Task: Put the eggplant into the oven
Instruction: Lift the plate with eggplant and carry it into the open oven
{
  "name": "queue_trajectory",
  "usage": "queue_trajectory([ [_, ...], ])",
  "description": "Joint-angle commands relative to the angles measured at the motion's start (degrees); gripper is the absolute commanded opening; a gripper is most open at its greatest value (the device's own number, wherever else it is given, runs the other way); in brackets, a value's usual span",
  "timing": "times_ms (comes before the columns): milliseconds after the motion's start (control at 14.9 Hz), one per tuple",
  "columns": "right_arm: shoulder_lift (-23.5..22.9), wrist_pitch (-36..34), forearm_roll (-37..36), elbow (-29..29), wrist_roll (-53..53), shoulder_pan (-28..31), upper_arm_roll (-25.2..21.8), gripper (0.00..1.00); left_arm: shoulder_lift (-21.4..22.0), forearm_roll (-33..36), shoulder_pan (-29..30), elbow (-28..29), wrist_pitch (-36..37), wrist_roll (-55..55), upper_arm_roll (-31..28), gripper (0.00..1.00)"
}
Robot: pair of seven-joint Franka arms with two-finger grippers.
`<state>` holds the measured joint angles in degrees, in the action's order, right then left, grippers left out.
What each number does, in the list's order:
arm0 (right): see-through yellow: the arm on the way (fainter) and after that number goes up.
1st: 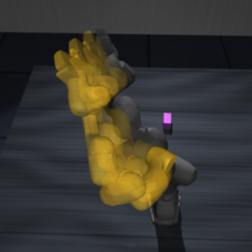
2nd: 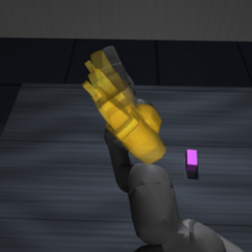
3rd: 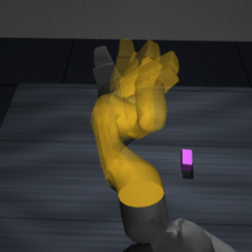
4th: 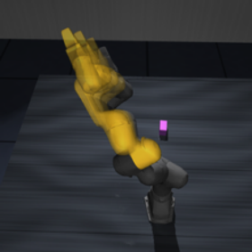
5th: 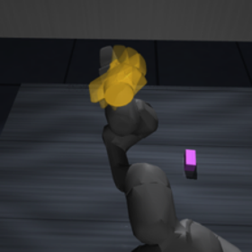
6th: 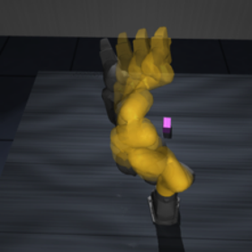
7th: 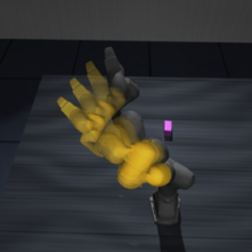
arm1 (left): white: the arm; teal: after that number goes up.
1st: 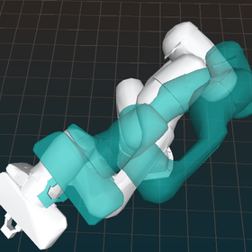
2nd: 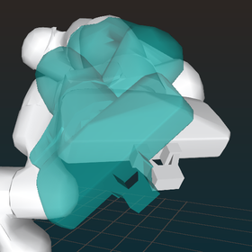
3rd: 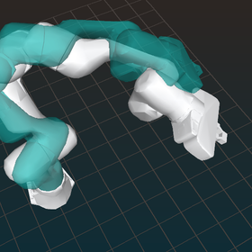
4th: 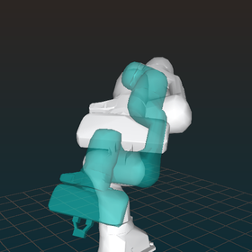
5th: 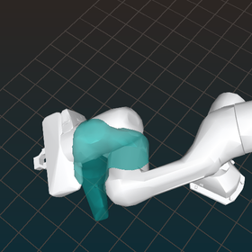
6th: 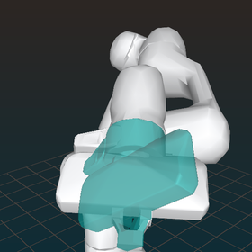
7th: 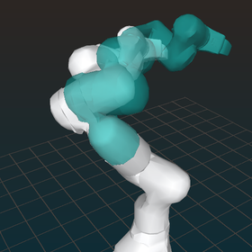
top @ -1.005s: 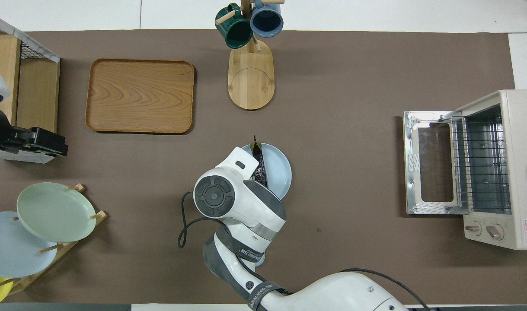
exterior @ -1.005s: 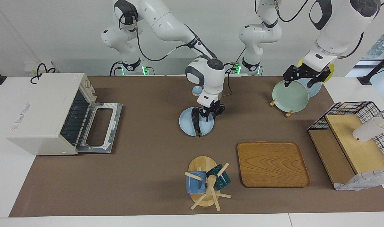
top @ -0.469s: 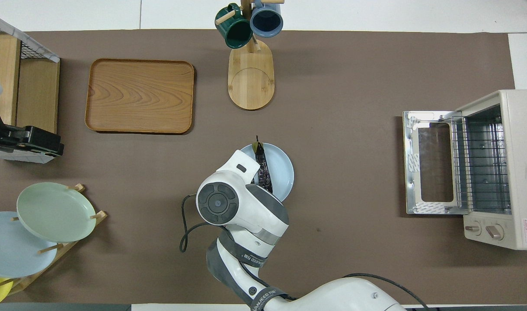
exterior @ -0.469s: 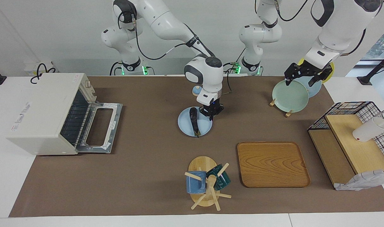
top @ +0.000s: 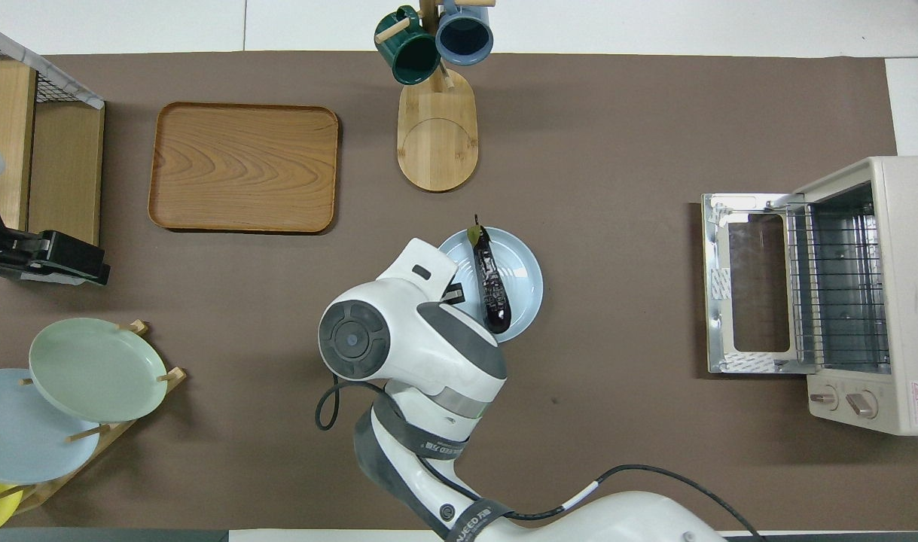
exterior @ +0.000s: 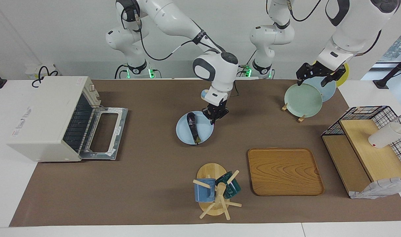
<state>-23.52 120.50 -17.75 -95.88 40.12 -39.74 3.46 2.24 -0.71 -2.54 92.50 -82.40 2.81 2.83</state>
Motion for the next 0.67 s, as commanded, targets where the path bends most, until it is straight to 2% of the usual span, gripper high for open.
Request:
queue_trajectory([
  [0, 7.1, -3.0, -0.2, -3.9, -9.7, 6.5, 0.6, 0.00, -0.7, 0.2, -0.1, -1.9, 1.6, 0.0, 0.2, 1.00],
  [335, 19.9, -3.3, -0.2, -19.8, -20.0, 15.6, 0.6, 0.00, -0.7, -1.2, -0.5, -3.1, 2.1, -0.7, 0.1, 1.00],
  [603, 26.3, -3.0, 0.3, -25.7, -35.6, 28.3, 0.6, 0.00, -0.4, -1.0, -0.5, -2.9, 1.4, -0.4, 0.1, 1.00],
])
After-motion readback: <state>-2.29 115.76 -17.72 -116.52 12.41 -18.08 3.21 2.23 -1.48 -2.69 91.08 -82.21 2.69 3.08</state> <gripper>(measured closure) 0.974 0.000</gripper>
